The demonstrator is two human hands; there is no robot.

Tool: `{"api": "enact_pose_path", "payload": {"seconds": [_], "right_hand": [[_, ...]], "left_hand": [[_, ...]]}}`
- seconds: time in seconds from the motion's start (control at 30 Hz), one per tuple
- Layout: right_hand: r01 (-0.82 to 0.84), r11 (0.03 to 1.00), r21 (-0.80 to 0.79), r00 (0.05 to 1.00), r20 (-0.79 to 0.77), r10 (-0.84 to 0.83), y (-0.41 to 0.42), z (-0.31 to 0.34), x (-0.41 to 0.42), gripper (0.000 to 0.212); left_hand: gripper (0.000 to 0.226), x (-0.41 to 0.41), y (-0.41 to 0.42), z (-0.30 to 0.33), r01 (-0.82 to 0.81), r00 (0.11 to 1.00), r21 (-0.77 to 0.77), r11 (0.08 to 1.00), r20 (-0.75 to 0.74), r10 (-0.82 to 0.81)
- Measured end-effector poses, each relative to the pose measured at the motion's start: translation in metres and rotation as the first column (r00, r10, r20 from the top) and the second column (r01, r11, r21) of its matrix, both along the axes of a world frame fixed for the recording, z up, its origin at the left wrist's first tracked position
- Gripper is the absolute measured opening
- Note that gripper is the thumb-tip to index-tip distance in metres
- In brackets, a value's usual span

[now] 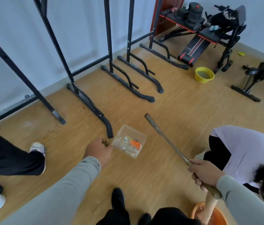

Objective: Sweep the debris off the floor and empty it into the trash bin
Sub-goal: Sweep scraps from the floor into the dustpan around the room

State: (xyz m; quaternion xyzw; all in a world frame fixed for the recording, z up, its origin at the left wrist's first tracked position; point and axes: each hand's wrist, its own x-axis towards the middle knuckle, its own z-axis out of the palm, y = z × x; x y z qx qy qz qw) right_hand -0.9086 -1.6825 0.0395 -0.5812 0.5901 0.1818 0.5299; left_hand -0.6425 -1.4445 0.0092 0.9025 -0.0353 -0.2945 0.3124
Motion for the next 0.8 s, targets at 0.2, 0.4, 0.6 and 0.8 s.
{"api": "enact_pose_path", "payload": {"seconds": [0.2, 0.4, 0.6, 0.8], "right_hand": [[0.028, 1.000, 0.004, 0.999, 0.031, -0.028, -0.097, -0.003, 0.020, 0.033], [0.006, 1.000, -0.029, 0.997, 0.081, -0.004, -0.240, -0.012, 0.028, 0.016], [-0.023, 1.000, -0.020, 0.994, 0.103, 0.025, -0.394, -0.001, 0.032, 0.011], [-0.055, 0.998, -0.037, 0.993, 0.098, 0.058, -0.520, 0.022, 0.054, 0.009]], "left_hand": [[0.018, 0.026, -0.093, 0.013, 0.042, 0.999, 0.020, 0.999, 0.018, -0.042], [0.016, 0.040, -0.226, 0.023, 0.065, 0.996, 0.080, 0.995, 0.059, -0.069], [0.019, 0.042, -0.381, 0.032, 0.062, 0.995, 0.106, 0.992, 0.074, -0.070], [0.012, 0.054, -0.505, 0.037, -0.024, 0.999, -0.010, 1.000, 0.040, 0.025]]}}
